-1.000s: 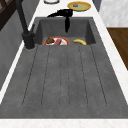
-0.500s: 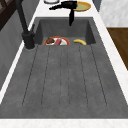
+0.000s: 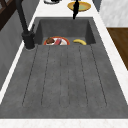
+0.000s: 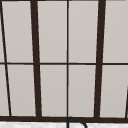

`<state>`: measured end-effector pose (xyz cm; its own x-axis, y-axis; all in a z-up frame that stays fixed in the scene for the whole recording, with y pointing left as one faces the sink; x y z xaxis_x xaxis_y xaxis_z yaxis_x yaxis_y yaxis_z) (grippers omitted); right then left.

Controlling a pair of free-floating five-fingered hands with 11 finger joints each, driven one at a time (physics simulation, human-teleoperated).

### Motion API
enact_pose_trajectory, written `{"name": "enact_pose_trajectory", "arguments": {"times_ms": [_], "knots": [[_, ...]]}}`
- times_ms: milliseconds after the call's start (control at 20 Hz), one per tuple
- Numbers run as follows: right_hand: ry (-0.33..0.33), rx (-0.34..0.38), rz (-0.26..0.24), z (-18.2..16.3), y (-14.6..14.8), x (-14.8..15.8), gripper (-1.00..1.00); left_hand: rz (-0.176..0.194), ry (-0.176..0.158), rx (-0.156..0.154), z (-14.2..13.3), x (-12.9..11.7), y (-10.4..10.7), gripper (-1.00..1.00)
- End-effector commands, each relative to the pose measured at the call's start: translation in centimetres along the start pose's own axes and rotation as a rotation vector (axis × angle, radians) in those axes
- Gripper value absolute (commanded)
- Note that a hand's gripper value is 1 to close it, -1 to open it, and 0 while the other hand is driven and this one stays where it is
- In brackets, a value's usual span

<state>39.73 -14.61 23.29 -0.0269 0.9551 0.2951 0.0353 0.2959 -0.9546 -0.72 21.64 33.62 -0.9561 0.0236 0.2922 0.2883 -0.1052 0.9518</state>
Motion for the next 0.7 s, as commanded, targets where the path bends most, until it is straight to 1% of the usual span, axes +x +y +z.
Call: {"name": "enact_pose_trajectory", "arguments": {"times_ms": [0, 300, 350, 400, 450, 500, 550, 600, 650], "knots": [[-0.105, 0.020, 0.072, 0.8, -1.8, 0.6, -1.00, 0.000, 0.000, 0.000, 0.0, 0.0, 0.0, 0.00], [-0.232, 0.036, 0.081, 1.8, -4.9, 1.7, -1.00, 0.000, 0.000, 0.000, 0.0, 0.0, 0.0, 0.00], [-0.238, 0.040, 0.084, 1.5, -5.3, 2.1, -1.00, 0.000, 0.000, 0.000, 0.0, 0.0, 0.0, 0.00], [-0.211, 0.049, 0.089, 1.2, -5.6, 2.8, -1.00, 0.000, 0.000, 0.000, 0.0, 0.0, 0.0, 0.00], [-0.199, 0.054, 0.105, 0.8, -5.5, 3.2, -1.00, 0.000, 0.000, 0.000, 0.0, 0.0, 0.0, 0.00], [-0.211, 0.051, 0.082, 0.4, -4.5, 3.4, -1.00, 0.000, 0.000, 0.000, 0.0, 0.0, 0.0, 0.00], [-0.218, 0.039, 0.049, 0.5, -4.8, 2.9, -1.00, 0.000, 0.000, 0.000, 0.0, 0.0, 0.0, 0.00], [-0.194, 0.016, 0.051, 0.8, -5.0, 3.1, -1.00, 0.000, 0.000, 0.000, 0.0, 0.0, 0.0, 0.00], [-0.210, 0.016, 0.057, 0.8, -5.0, 3.5, -1.00, 0.000, 0.000, 0.000, 0.0, 0.0, 0.0, 0.00]]}}
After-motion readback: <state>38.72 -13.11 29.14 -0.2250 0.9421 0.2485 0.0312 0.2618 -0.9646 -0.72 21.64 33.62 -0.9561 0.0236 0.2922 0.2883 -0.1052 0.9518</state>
